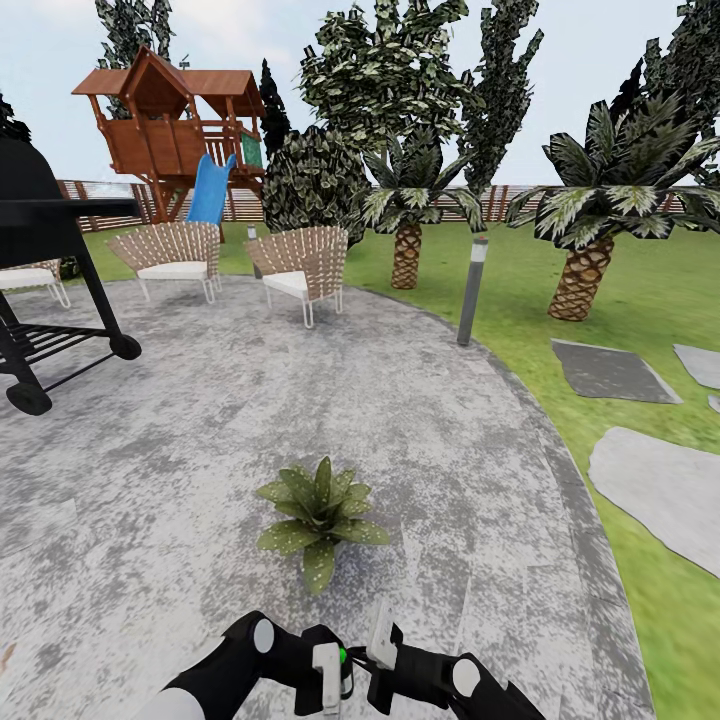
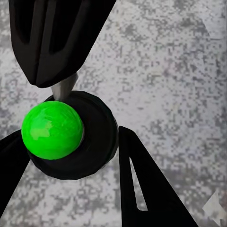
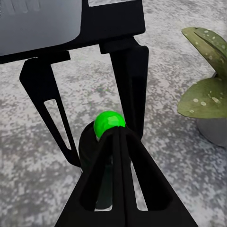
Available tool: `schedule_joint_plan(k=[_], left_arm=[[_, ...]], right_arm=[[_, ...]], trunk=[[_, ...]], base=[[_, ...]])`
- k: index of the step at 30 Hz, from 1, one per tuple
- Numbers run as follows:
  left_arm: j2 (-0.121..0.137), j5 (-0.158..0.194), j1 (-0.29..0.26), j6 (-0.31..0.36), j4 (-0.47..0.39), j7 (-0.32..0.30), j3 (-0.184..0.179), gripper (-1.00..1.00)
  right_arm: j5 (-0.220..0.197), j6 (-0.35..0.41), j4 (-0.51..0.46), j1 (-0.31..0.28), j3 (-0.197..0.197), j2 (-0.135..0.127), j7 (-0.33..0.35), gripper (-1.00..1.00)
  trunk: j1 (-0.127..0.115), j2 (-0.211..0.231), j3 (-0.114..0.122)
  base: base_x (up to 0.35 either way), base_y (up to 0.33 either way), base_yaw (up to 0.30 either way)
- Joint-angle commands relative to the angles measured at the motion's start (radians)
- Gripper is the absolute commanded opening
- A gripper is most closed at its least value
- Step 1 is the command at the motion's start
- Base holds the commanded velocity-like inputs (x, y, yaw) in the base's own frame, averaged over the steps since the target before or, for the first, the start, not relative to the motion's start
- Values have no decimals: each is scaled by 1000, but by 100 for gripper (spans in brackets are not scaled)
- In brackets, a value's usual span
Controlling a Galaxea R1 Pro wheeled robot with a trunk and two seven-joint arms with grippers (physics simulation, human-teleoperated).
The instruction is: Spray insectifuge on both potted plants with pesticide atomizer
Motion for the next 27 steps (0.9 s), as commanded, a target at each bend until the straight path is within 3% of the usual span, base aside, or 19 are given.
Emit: schedule_joint_plan(k=[1, 27], left_arm=[[1, -8, 0, -6, -1, -1, 0, -100], [3, 1, 0, -14, 3, -4, 1, -100]], right_arm=[[10, -6, 0, 0, -1, 0, -2, -100], [11, -6, 2, 0, 0, -1, -2, -100]], trunk=[[0, 0, -1], [0, 0, -1]], base=[[0, 0, 0], [0, 0, 0]])
